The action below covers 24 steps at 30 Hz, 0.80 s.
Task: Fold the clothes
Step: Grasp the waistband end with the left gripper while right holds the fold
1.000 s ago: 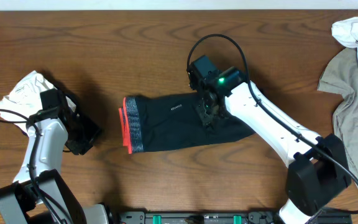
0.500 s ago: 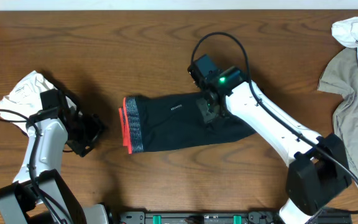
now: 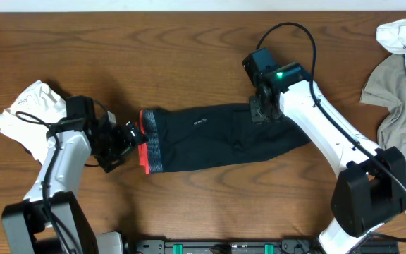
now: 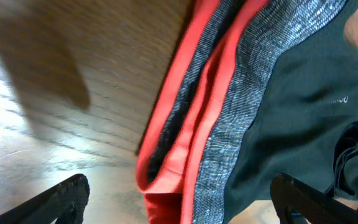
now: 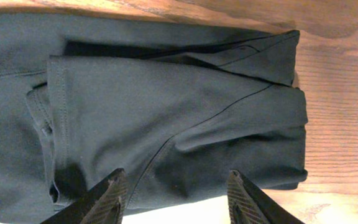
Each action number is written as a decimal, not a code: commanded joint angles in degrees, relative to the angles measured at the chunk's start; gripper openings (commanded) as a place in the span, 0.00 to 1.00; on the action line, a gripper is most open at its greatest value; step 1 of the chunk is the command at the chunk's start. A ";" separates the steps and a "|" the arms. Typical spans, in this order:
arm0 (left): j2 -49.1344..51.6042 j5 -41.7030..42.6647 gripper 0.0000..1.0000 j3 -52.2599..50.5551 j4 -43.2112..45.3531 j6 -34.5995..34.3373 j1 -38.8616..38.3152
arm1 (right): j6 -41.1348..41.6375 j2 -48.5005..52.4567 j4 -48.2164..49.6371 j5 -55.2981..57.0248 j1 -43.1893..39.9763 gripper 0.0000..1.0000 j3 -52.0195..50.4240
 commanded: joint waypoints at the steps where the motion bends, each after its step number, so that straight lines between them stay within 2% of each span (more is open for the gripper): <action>1: 2.51 2.49 0.95 0.35 0.46 -0.13 -1.14 | 1.20 0.22 -0.04 0.74 -0.20 0.51 -0.24; 6: 7.58 3.54 0.95 0.35 0.63 -0.13 -2.64 | 1.20 0.22 -0.07 0.74 -0.20 0.50 -0.24; 12: 13.99 10.38 0.93 0.35 2.43 -0.11 -5.95 | 1.20 0.22 -0.13 0.74 -0.20 0.50 -0.24; 15: 15.58 11.15 0.81 0.35 2.60 -0.09 -7.19 | 1.20 0.22 -0.46 0.76 -0.20 0.50 -0.24; 17: 15.58 11.13 0.67 0.35 2.69 -0.09 -7.19 | 1.20 0.22 -0.59 0.76 -0.20 0.50 -0.24; 21: 15.28 11.10 0.53 0.37 3.06 -0.09 -7.02 | 1.20 0.22 -0.98 0.76 -0.20 0.49 -0.24; 24: 15.28 11.10 0.52 0.37 2.99 -0.09 -6.86 | 1.20 0.22 -1.16 0.76 -0.20 0.49 -0.24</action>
